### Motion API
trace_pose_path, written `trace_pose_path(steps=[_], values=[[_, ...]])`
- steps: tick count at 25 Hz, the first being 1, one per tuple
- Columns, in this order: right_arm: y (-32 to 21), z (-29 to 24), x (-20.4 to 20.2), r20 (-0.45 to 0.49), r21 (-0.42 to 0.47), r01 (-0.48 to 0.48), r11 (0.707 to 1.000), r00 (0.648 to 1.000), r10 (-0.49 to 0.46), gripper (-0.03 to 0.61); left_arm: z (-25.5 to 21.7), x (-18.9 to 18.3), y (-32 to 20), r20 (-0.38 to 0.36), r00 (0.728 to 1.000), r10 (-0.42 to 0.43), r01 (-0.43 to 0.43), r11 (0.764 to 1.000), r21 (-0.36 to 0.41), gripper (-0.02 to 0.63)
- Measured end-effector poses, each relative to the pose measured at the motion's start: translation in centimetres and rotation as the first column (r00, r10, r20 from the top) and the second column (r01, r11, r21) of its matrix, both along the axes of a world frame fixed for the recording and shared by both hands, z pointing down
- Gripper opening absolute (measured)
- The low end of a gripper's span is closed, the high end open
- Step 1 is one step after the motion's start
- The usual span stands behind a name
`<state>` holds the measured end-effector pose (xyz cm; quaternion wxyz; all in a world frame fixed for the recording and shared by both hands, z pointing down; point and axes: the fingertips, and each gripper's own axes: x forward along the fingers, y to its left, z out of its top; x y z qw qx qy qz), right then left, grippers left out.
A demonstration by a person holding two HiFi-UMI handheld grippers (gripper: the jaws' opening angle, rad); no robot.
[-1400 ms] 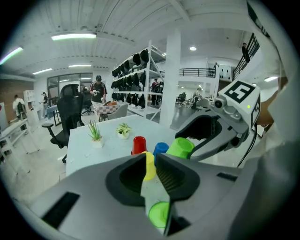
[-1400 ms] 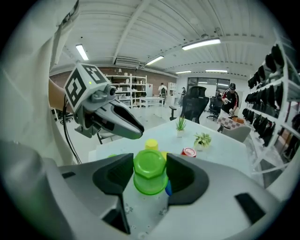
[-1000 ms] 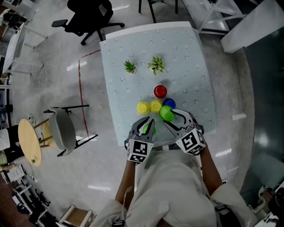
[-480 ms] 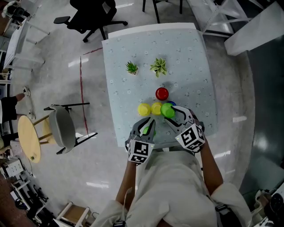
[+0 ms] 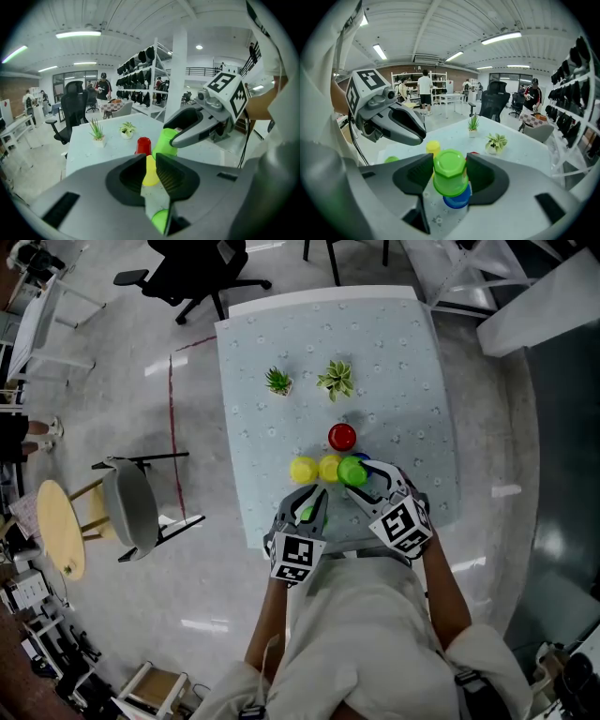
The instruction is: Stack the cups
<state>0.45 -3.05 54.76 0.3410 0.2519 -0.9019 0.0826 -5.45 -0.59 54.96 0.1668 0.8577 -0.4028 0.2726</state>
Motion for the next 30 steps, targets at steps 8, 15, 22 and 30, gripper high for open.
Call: trace_pose_path(steps=[8, 15, 22, 30], values=[[0.1, -0.2, -0.4, 0.019, -0.008, 0.006, 1.000, 1.000, -0.006, 0.222, -0.1, -0.1, 0.2, 0.001, 1.000, -0.009, 0.009, 1.000, 0.001, 0.071], [0.2, -0.1, -0.5, 0.018, -0.012, 0.007, 1.000, 1.000, -0.007, 0.227, -0.2, -0.2, 0.5, 0.001, 1.000, -0.016, 0.016, 1.000, 0.000, 0.071], [0.3, -0.8, -0.4, 0.038, -0.001, -0.001, 1.000, 0.999, 0.001, 0.259, -0.7, -0.2, 0.3, -0.006, 1.000, -0.022, 0.022, 1.000, 0.015, 0.071], [-0.4, -3.0, 0.6, 0.097, 0.022, -0.046, 0.999, 0.994, 0.044, 0.255, -2.1, -0.2, -0.7, -0.019, 0.999, -0.026, 0.027, 0.999, 0.042, 0.071]])
